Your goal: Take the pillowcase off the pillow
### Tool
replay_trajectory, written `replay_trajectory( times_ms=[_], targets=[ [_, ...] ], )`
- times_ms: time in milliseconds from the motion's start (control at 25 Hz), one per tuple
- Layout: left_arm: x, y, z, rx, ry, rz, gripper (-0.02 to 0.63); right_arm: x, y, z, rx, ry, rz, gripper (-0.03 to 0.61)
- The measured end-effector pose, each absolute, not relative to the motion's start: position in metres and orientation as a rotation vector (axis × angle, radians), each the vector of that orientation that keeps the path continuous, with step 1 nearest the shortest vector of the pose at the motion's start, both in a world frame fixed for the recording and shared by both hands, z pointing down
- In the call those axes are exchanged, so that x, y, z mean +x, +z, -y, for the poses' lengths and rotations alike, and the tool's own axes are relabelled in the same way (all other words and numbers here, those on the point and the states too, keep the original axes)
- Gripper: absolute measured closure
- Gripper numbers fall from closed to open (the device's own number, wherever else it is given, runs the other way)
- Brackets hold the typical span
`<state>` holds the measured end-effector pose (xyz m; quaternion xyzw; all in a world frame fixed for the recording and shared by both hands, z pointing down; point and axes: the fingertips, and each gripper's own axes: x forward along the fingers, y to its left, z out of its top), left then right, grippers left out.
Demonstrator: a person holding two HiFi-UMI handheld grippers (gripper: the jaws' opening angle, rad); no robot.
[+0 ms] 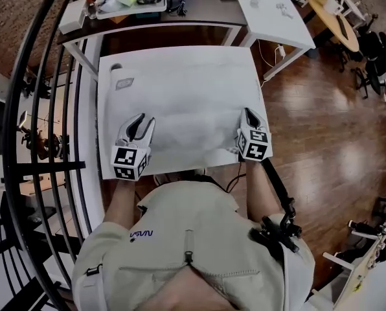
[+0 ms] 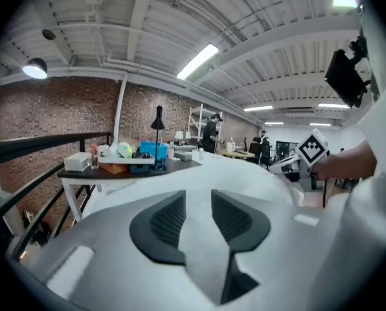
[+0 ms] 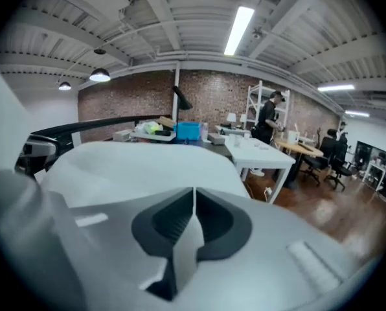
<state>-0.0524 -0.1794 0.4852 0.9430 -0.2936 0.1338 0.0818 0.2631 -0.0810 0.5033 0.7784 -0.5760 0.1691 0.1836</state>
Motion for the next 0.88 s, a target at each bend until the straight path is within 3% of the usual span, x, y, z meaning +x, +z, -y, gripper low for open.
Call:
replay_trajectory(
  times_ms=[160,480,880],
  targets=[
    [-0.056,0.432,0.172,2.910,0.260,0.930,0.608,0.238,0.446,0.066,2.314,0.297,1.660,0.574],
    [-0.057,0.405,0.130,2.962,0.276,1.127,0.609,0.199,0.384,0.034,2.391,0.104,1.824,0.574],
    [-0.012,0.401,0.031,2.893,0.295,1.359,0.609,0.201,0.397,-0.034,2.248,0.045,2.045,0.575]
  ],
)
